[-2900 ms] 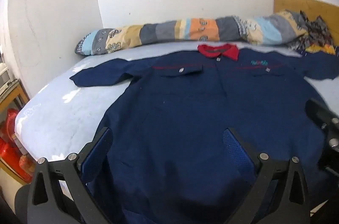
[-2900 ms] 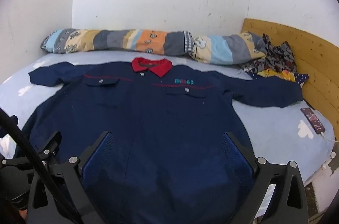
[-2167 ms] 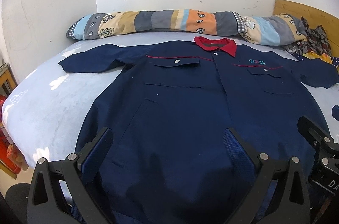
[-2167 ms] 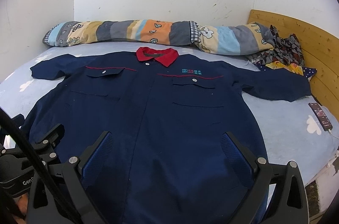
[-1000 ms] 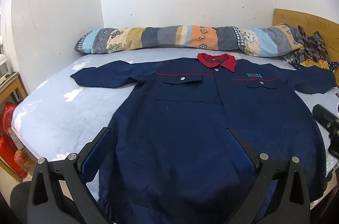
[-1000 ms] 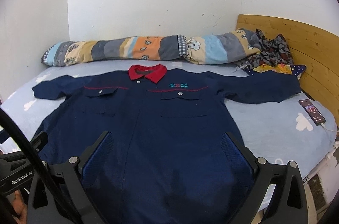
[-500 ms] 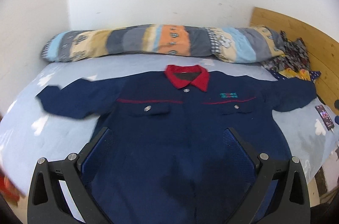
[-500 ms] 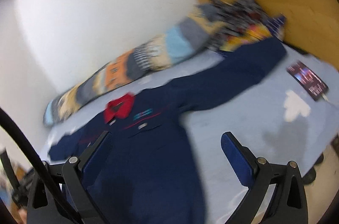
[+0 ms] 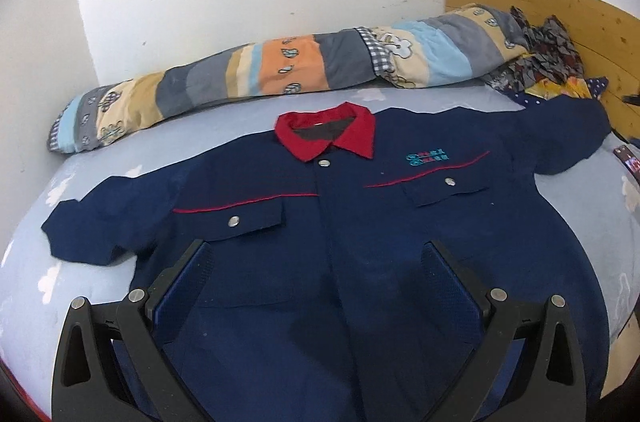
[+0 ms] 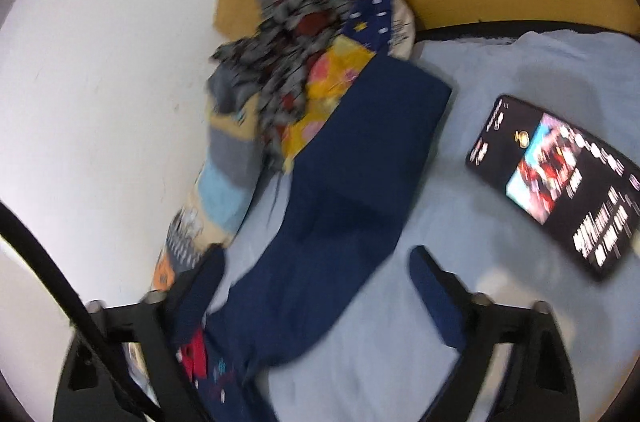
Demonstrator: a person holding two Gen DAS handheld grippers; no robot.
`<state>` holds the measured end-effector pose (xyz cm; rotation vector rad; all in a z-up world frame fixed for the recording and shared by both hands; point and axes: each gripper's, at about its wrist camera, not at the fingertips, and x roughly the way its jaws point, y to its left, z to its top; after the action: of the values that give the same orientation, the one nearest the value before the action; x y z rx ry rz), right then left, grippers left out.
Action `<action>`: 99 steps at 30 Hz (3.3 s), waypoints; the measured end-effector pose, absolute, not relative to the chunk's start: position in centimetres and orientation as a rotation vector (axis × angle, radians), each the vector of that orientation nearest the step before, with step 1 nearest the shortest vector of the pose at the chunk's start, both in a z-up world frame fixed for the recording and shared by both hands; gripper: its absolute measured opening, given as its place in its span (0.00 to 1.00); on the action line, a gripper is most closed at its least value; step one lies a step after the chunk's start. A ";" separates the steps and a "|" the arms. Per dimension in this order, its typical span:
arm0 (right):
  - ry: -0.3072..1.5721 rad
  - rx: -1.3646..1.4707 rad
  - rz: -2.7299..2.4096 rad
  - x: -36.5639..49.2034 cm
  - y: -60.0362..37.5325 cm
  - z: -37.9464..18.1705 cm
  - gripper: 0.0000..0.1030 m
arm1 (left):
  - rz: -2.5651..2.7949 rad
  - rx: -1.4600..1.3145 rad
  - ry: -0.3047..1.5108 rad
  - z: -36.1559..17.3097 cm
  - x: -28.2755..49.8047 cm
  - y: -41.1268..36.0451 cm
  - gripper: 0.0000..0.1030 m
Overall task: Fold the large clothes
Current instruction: 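Grasp the navy shirt's sleeve cuff with the right gripper, then lift the sleeve and fold it across the shirt front with the right gripper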
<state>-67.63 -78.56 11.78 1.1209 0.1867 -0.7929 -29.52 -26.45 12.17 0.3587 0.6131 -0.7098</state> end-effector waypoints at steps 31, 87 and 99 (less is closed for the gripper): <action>0.252 1.034 -1.007 -65.3 -87.5 5.6 0.12 | -0.754 0.303 0.711 11.0 -27.6 -27.4 1.00; 0.907 0.186 -0.187 -10.5 -29.1 1.7 0.22 | -0.379 -0.019 0.630 18.8 -19.8 -7.6 1.00; 0.883 0.207 0.128 -15.8 -31.6 6.8 0.80 | -0.357 -0.064 0.623 19.0 -20.0 -7.5 1.00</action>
<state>-15.85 -31.55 6.83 0.2069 0.8833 0.1284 -20.00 -7.47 19.04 -0.0643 0.6228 -0.3573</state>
